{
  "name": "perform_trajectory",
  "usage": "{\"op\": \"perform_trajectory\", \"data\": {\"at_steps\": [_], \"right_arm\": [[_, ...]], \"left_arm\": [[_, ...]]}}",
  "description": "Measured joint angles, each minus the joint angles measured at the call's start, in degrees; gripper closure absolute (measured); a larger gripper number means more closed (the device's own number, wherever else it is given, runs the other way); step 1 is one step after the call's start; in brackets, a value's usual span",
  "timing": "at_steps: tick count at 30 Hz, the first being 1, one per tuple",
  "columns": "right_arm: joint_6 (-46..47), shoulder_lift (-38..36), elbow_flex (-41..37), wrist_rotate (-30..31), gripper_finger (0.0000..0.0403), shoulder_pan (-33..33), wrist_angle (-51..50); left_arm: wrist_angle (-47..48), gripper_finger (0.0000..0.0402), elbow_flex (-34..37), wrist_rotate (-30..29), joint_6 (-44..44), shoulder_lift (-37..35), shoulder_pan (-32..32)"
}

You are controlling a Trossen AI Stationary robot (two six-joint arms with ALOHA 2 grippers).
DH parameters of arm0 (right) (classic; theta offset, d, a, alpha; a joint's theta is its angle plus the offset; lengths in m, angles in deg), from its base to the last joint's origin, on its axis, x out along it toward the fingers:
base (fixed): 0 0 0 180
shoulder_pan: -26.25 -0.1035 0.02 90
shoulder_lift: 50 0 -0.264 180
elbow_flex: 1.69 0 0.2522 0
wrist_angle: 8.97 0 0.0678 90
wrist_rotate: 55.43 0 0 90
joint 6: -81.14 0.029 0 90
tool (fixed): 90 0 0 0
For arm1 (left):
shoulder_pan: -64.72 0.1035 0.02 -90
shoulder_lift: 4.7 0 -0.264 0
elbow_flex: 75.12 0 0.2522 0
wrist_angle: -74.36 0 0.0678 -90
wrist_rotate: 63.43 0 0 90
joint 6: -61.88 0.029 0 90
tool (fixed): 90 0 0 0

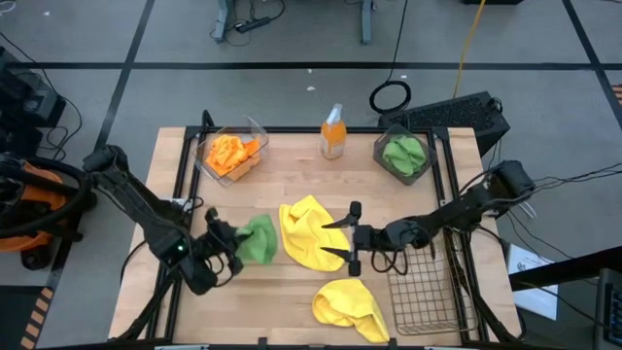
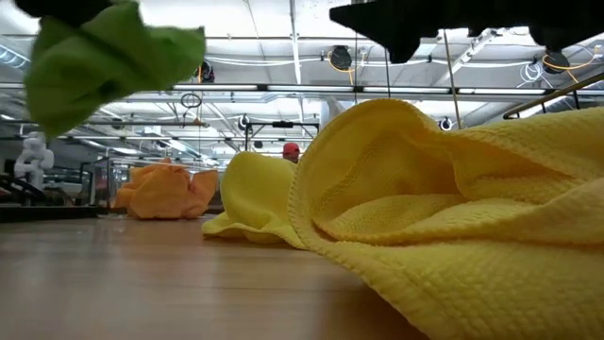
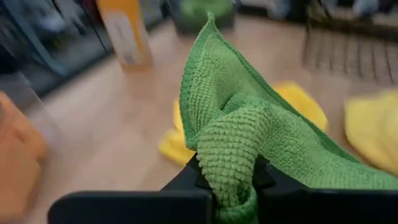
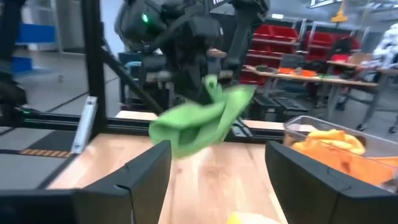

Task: Sort microfiber towel by color & place in baskets
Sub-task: Put the green microfiber cloth into the black bin

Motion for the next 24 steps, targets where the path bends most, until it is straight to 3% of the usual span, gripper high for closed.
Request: {"op": "perform_trajectory", "data": {"at_steps": [4,8,16,24], "right_arm": [[-2.7,4.0,3.9,0.2,0.0149,0.0,0.6],[-7.2,7.9,10.7,0.2,0.0136,0.0,-0.8],[-10.2,14.8,25.8,8.3,0.0093,0.0,-14.4],[-10.4,19.3,33.9,18.1,0.0069,1.0,-21.0]], "left_arm": [[-5.0,0.0376,0.0,-6.7,7.8,-2.5,3.0],[-14.6,0.0375,0.0,-9.1,18.6,-2.7,6.7],[-36.2,0.0375,-0.1,-9.1,38.6,-1.9,11.8],[-49.9,0.0375,-0.2,-2.5,48.4,1.3,13.9]]}}
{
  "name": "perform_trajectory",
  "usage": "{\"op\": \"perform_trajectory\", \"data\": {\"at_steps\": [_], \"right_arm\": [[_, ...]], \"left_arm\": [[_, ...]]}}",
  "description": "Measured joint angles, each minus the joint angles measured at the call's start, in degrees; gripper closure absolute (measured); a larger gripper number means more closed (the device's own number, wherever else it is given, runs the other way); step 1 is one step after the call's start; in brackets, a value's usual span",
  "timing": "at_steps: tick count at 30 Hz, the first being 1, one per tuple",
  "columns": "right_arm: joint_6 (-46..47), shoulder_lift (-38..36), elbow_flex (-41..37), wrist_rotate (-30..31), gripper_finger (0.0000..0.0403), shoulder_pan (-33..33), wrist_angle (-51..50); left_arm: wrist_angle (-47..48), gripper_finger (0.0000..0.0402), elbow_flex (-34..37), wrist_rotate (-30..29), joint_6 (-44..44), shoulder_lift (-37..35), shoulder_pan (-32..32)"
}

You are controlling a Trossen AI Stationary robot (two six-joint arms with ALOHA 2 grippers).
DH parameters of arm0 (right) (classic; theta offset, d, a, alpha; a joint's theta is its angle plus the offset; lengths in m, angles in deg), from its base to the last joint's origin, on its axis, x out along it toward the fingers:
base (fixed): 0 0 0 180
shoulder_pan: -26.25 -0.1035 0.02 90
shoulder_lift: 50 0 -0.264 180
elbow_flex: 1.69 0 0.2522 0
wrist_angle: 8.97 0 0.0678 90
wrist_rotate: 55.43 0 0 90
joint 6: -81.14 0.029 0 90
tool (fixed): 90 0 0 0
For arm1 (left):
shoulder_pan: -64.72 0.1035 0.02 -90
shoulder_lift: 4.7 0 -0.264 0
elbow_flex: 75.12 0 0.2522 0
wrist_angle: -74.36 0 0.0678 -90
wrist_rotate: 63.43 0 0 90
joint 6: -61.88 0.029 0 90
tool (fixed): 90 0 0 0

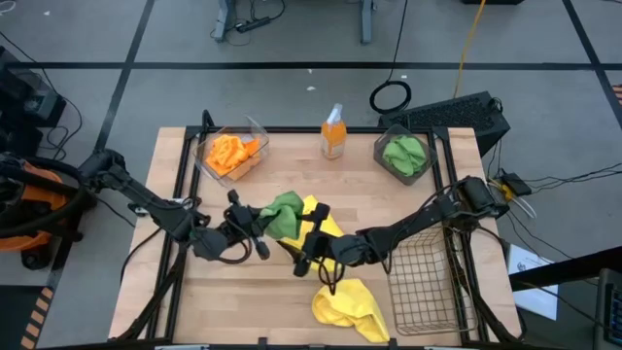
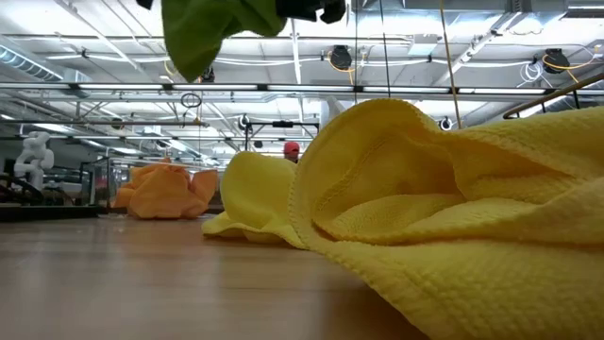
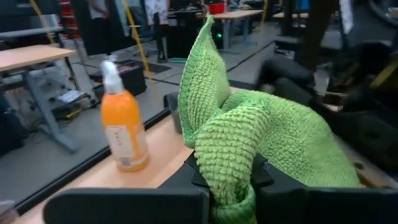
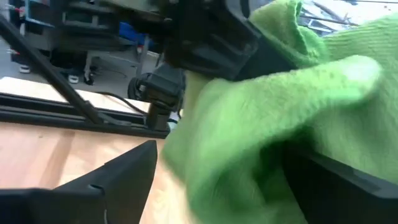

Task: Sort microfiber towel by color & place in baskets
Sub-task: Put the green microfiber cloth into the black bin

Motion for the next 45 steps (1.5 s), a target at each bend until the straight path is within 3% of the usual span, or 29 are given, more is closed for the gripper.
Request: {"op": "perform_trajectory", "data": {"at_steps": [9,15,20,27,29,32,39,45], "right_arm": [[1.5,0.3,0.4,-0.6,0.0069,1.6,0.4],[-0.1,0.3,0.4,-0.5,0.0091,1.1,0.3],[-1.0,0.3,0.4,-0.5,0.0181,1.0,0.3],[-3.2,0.3,0.4,-0.5,0.0366,0.7,-0.6],[-4.8,0.3,0.4,0.2,0.0387,0.3,-1.4],[-6.0,-0.2,0.4,2.6,0.0376,0.0,-3.2],[-1.1,-7.3,0.4,4.9,0.0391,-0.2,-25.0],[7.7,-17.6,0.4,4.7,0.039,0.3,-47.3]], "left_arm": [[-15.9,0.0375,0.0,9.8,10.7,4.4,0.4],[-17.1,0.0375,0.1,13.2,10.7,4.6,0.6],[-17.3,0.0375,0.1,18.0,10.6,4.6,0.6],[-17.5,0.0351,0.0,19.3,10.5,4.6,0.5],[-17.5,0.0323,0.0,19.3,10.5,4.6,0.4],[-17.0,0.0268,0.0,19.4,10.7,4.6,0.3],[-15.7,0.0148,0.0,10.0,16.5,3.7,-3.3],[-6.5,0.0115,0.0,-7.1,15.6,1.2,-7.8]]}}
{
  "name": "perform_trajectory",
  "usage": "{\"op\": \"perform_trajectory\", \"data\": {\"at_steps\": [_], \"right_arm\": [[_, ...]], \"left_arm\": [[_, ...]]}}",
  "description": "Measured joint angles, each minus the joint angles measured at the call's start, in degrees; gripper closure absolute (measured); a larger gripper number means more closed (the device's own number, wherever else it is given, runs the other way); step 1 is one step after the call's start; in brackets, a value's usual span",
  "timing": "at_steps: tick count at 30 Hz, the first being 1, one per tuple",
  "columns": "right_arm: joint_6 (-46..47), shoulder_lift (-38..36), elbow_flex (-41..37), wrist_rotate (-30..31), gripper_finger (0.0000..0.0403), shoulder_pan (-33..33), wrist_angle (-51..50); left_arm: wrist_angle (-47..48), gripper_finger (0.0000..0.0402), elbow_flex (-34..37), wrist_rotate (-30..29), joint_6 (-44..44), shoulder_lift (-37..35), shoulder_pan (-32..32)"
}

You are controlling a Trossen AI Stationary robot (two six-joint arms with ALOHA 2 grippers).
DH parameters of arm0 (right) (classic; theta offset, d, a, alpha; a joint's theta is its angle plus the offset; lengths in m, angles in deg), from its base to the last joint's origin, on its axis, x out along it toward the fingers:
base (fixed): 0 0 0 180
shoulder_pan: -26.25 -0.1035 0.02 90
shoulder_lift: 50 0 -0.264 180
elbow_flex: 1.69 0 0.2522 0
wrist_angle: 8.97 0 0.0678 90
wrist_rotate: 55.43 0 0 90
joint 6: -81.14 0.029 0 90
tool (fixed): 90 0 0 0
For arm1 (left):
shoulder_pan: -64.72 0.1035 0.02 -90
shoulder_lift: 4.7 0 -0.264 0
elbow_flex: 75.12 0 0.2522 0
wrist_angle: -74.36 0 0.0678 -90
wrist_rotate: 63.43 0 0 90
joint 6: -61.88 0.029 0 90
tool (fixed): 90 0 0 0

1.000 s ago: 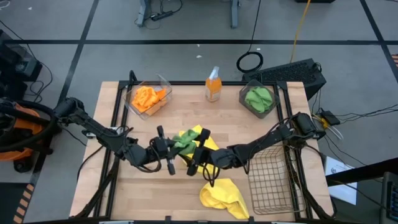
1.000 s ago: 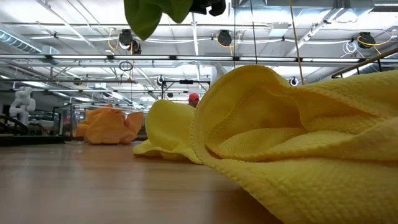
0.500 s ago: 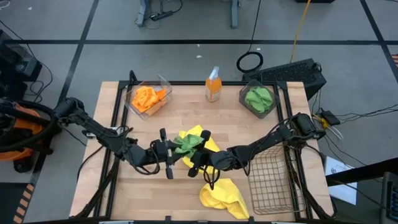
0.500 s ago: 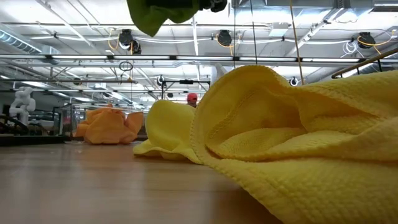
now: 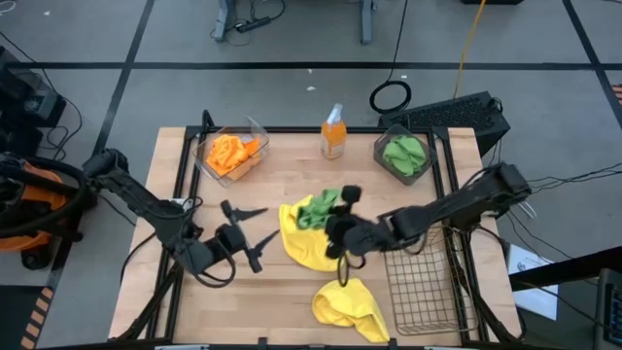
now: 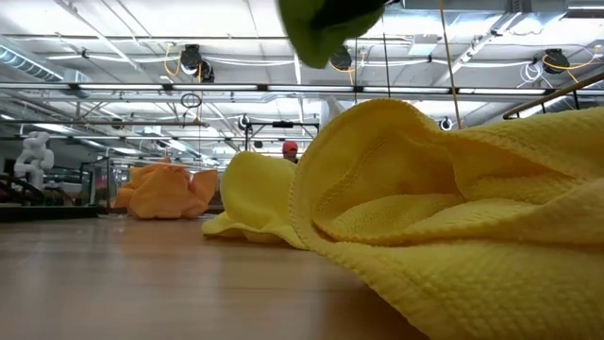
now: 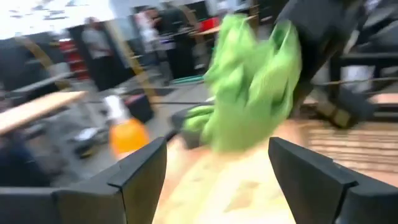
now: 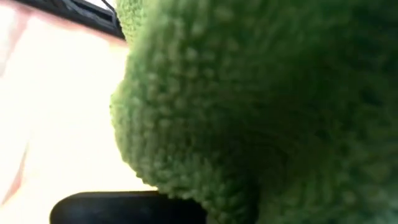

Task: Sort microfiber towel by color & place in baskets
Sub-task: Put the green microfiber cloth into the black bin

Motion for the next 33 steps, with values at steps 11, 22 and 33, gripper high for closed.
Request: {"op": "perform_trajectory", "data": {"at_steps": [11,22,33], "right_arm": [[9.0,-17.4,0.0,-0.7,0.0384,14.1,-30.4],[7.2,-20.3,0.0,-20.1,0.0383,44.1,-44.8],[4.2,-16.5,-3.5,-29.4,0.0383,57.8,-43.6]], "left_arm": [[7.2,0.0114,0.0,-4.8,-4.8,-0.3,0.1],[8.0,0.0114,0.0,5.1,-6.7,2.7,5.9],[8.0,0.0114,0.0,11.7,-8.8,4.1,9.0]]}}
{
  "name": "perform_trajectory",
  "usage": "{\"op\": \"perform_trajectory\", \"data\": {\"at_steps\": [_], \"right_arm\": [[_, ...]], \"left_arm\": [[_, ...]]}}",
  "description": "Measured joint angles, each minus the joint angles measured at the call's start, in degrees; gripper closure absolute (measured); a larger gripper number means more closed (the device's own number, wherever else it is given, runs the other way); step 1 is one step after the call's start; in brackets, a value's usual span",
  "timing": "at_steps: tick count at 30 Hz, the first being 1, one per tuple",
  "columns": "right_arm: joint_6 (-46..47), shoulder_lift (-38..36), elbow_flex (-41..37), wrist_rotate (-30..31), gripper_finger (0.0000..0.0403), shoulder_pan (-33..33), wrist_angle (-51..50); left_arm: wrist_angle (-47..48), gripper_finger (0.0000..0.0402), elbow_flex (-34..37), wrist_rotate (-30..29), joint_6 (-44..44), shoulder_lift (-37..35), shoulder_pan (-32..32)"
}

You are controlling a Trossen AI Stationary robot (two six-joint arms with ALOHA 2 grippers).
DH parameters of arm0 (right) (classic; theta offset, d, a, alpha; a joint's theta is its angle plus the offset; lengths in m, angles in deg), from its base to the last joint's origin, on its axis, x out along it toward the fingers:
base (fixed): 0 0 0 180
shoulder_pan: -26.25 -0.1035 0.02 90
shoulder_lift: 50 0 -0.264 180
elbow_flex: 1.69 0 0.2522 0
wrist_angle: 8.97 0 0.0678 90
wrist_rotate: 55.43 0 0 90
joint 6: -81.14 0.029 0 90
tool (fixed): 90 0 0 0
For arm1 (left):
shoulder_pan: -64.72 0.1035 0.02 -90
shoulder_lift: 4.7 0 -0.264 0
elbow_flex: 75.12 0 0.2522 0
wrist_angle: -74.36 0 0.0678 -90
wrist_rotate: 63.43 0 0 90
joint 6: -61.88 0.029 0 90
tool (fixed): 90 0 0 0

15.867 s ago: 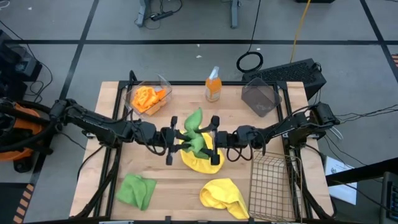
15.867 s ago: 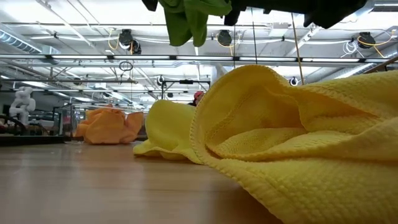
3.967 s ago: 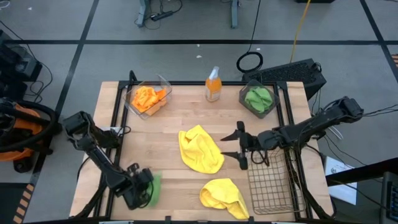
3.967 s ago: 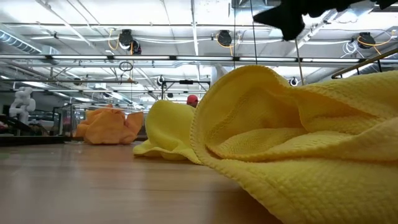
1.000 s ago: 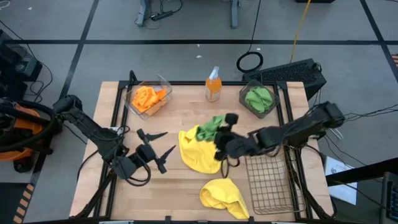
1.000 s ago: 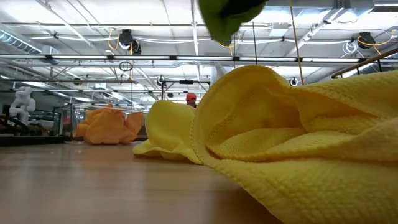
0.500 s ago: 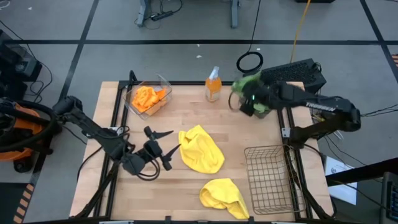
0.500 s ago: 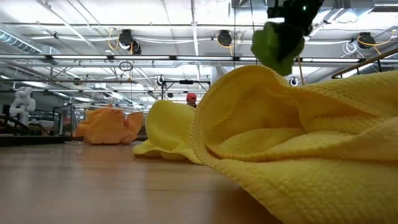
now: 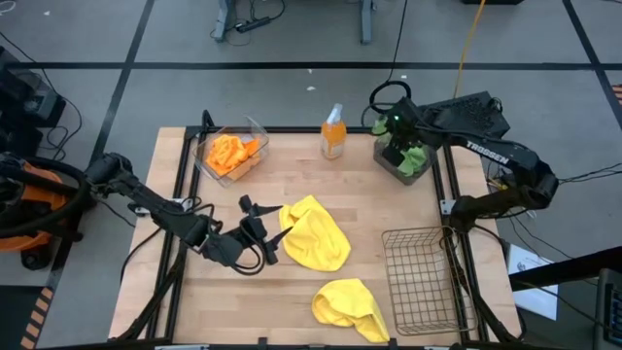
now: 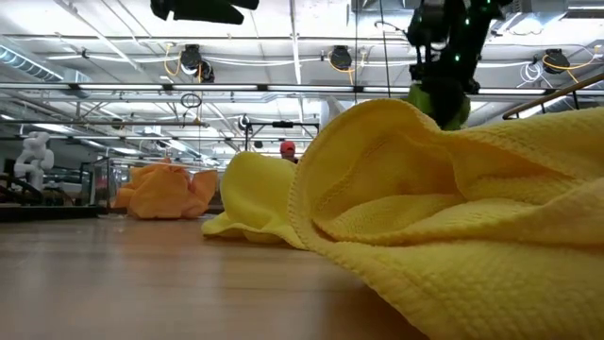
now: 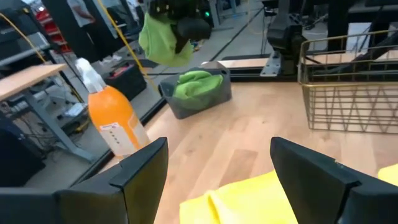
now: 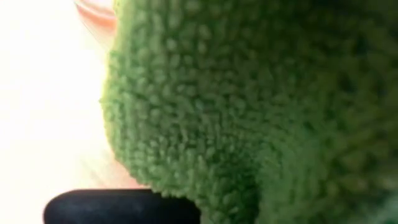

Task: Sort microfiber towel by color & place in baskets
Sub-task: Put the green microfiber cloth into the black bin

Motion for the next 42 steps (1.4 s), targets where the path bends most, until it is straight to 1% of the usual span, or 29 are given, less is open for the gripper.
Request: {"op": "perform_trajectory", "data": {"at_steps": [8,11,15,18,22,25,29,32,35,39,42], "right_arm": [[-0.5,0.1,-13.0,-0.2,0.0383,4.5,8.3],[-0.6,0.1,-16.6,-1.5,0.0383,5.7,10.2],[0.4,0.1,-19.7,-1.6,0.0383,6.9,10.4],[1.4,0.1,-21.2,-3.8,0.0383,7.5,10.7],[2.9,0.1,-22.0,-4.1,0.0377,7.6,11.9],[3.9,-0.2,-22.0,-4.1,0.0351,7.6,11.8],[3.9,-0.6,-21.0,-3.9,0.0288,7.6,9.6],[4.3,-0.7,-18.2,-1.8,0.0239,7.6,6.0],[5.0,-0.7,-14.5,-0.6,0.0198,7.6,2.3],[4.8,-0.7,-9.8,-0.8,0.016,7.6,-0.9],[3.9,-0.7,-6.8,-0.8,0.014,7.6,-3.0]], "left_arm": [[0.0,0.0114,0.0,1.0,-0.8,0.0,0.0],[0.1,0.0114,0.0,1.1,-0.8,0.0,0.0],[0.0,0.0114,0.0,1.1,-0.8,0.0,0.0],[0.0,0.0114,0.0,1.1,-0.8,0.0,0.0],[0.0,0.0114,0.0,1.6,-0.9,0.0,0.0],[0.0,0.0114,0.0,3.4,-0.9,0.0,0.0],[0.0,0.0114,0.0,4.5,-0.9,0.0,0.0],[0.0,0.0114,0.0,4.5,-0.9,0.0,0.0],[0.0,0.0114,0.0,4.4,-0.9,0.0,0.0],[0.0,0.0114,0.0,4.5,-0.9,0.0,0.0],[0.0,0.0114,0.0,5.2,-0.9,0.0,0.0]]}}
